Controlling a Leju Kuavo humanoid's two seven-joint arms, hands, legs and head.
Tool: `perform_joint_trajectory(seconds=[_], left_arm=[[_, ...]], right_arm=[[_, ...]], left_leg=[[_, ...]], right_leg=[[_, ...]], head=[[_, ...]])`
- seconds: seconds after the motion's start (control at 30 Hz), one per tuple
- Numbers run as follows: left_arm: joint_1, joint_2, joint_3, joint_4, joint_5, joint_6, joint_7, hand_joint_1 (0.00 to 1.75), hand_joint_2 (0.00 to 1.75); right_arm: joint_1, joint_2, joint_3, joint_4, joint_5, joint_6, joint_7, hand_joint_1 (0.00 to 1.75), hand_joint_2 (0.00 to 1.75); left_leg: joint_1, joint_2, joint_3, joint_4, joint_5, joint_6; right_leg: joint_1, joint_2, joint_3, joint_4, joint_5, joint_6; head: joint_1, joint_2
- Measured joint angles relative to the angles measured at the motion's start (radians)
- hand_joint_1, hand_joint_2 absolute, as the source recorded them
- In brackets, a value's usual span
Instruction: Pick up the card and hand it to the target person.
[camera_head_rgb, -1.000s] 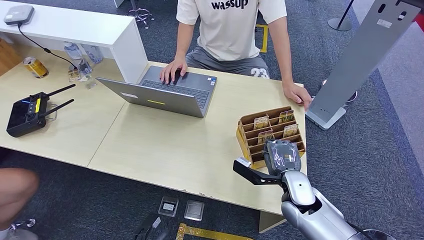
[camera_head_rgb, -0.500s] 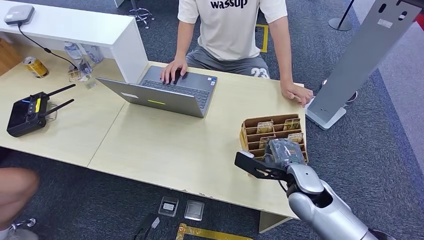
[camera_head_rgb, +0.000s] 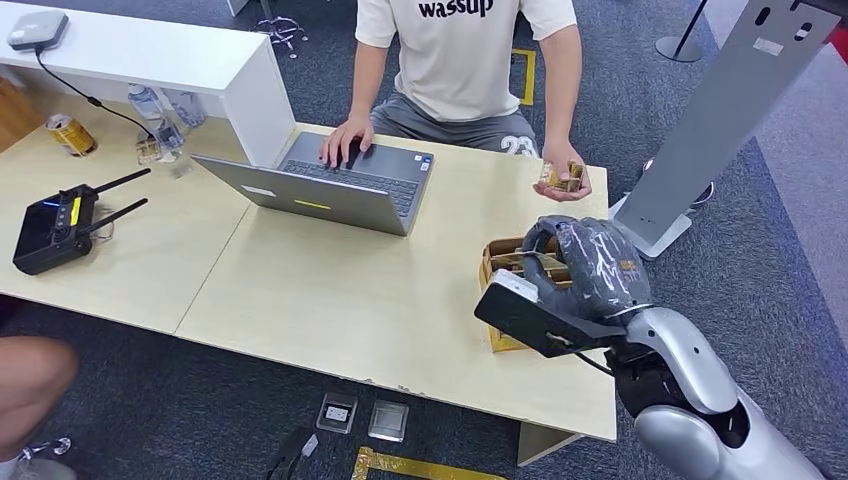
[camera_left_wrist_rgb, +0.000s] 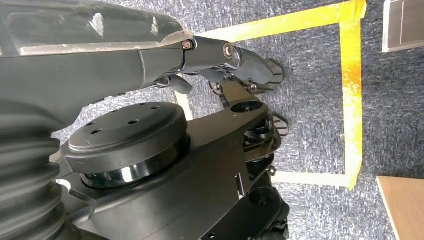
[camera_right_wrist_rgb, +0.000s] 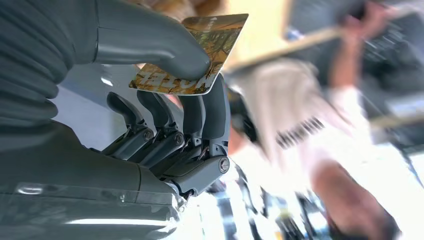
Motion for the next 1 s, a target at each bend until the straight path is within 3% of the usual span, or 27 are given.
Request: perform_joint_trajectory(seconds=[0.23,0.43,0.73,1.0], left_arm=[[-0.002,-0.004,0.0,0.0,-0.01,-0.005,0.0,0.0,1.75],[-0.003,-0.008,0.0,0.0,-0.03,-0.012,0.0,0.0,1.75],[-0.009,-0.016,-0.011,0.0,-0.06,-0.021,-0.012,0.0,1.75],[-0.01,-0.018,-0.02,0.0,-0.06,-0.021,-0.014,0.0,1.75]], right_arm=[[0.012,0.049,-0.004,-0.023,0.104,-0.185,-0.142,1.59,1.75],[0.007,0.116,0.001,0.08,0.209,-0.364,-0.209,1.59,1.75],[-0.067,0.243,0.031,0.455,0.331,-0.585,-0.258,1.59,1.75],[-0.099,0.33,0.05,0.742,0.319,-0.635,-0.272,1.59,1.75]], left_leg=[[0.0,0.0,0.0,0.0,0.0,0.0],[0.0,0.0,-0.001,0.0,0.0,0.0],[0.0,-0.001,-0.001,0.0,0.0,0.0],[0.0,-0.001,-0.001,0.0,0.0,0.0]], right_leg=[[0.0,0.0,0.0,0.0,0.0,0.0],[0.0,0.0,0.001,0.0,0.0,0.0],[0.0,-0.001,0.0,0.001,0.0,0.0],[0.0,-0.001,0.0,0.001,0.0,0.0]], head=[[0.0,0.0],[0.0,0.0],[-0.001,0.0],[0.0,0.0]])
